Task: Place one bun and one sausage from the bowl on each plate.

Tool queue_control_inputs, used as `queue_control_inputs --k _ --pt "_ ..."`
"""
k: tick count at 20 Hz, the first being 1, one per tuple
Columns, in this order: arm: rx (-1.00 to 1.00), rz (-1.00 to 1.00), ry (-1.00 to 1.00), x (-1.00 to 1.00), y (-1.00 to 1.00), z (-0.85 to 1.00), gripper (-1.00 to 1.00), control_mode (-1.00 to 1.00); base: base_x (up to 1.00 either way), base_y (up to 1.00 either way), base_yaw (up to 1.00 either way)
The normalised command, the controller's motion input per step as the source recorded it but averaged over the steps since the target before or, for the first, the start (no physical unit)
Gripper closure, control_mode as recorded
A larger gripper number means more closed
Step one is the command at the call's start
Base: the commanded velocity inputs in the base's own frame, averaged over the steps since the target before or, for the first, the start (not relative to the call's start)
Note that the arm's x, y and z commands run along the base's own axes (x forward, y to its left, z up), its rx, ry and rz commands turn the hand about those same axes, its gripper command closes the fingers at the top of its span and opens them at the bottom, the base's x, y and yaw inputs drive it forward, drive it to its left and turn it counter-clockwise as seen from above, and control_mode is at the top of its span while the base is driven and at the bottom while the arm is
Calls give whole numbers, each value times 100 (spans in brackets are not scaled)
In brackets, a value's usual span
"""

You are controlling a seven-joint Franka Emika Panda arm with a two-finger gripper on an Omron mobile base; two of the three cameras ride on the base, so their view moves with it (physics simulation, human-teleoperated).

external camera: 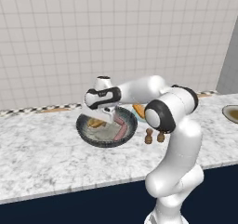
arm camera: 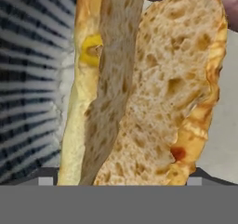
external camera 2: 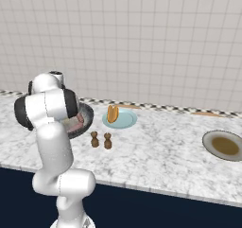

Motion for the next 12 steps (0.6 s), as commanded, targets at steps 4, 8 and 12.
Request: queue_control_inputs --k 4,8,12 --pt "-4 24 -9 -76 -64 96 100 -100 0 0 0" --pt "-11 34 -12 -91 -68 58 100 -100 0 0 0" --pt "-4 28 -11 -31 -69 15 100 -100 0 0 0"
